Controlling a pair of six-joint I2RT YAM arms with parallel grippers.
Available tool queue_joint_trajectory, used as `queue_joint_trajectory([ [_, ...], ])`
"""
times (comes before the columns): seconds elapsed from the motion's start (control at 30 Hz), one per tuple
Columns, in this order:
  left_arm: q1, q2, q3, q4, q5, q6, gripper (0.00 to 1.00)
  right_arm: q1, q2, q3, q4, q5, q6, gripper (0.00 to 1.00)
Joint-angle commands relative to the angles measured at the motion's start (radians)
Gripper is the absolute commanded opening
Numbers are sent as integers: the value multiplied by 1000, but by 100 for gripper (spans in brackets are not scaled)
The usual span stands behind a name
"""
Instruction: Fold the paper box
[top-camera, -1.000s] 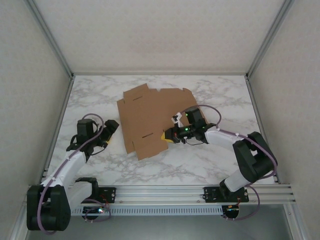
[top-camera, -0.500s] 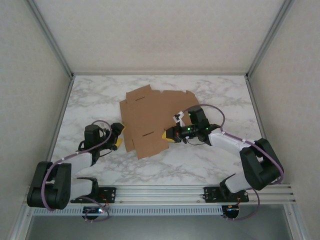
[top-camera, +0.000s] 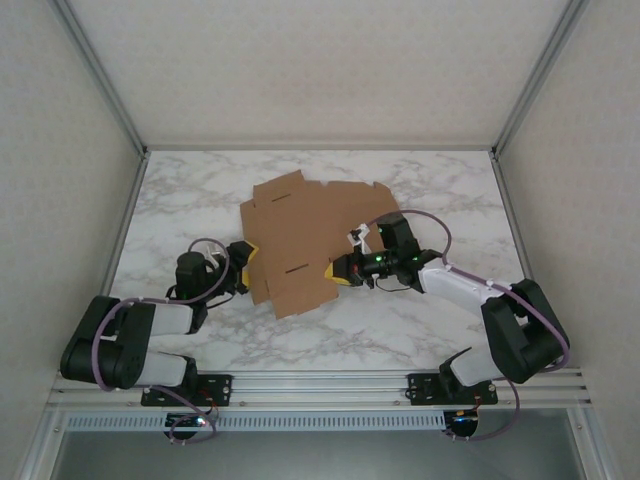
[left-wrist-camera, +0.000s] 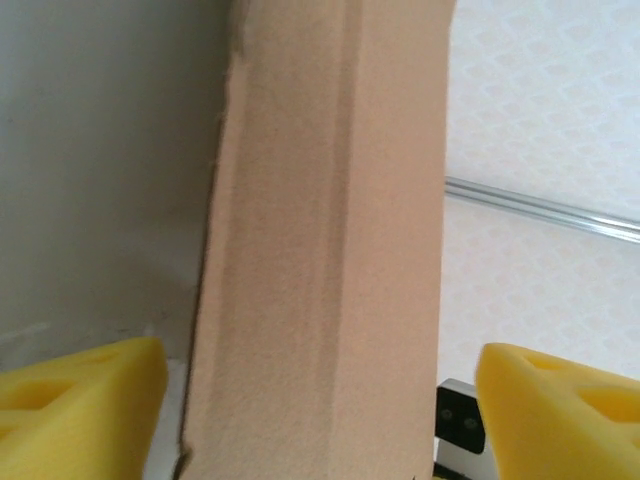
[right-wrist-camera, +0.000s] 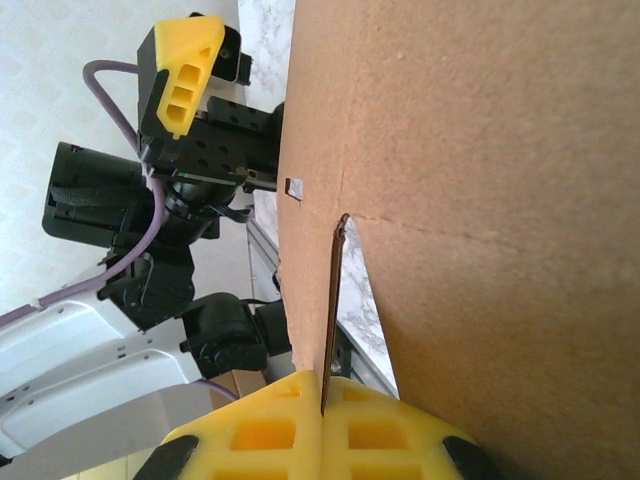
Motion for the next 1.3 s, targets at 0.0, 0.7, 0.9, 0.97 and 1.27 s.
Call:
queue_joint_trajectory([
  [0.0, -12, 9, -16, 184, -10, -63, 69, -7, -28, -15, 30, -12, 7, 2],
  [0.7, -24, -191, -30, 96, -90, -61, 0, -7, -81, -28, -17, 75, 9, 19],
  [0.9, -18, -341, 68, -178, -163, 36, 0, -6, -152, 3, -222, 234, -73, 84],
  [0.97, -15, -400, 114, -288, -199, 75, 0, -7, -203, 23, -327, 326, -114, 92],
  [1.27, -8, -543, 440, -806, -352, 278, 0, -10, -391, 200, -784, 855, -255, 96],
])
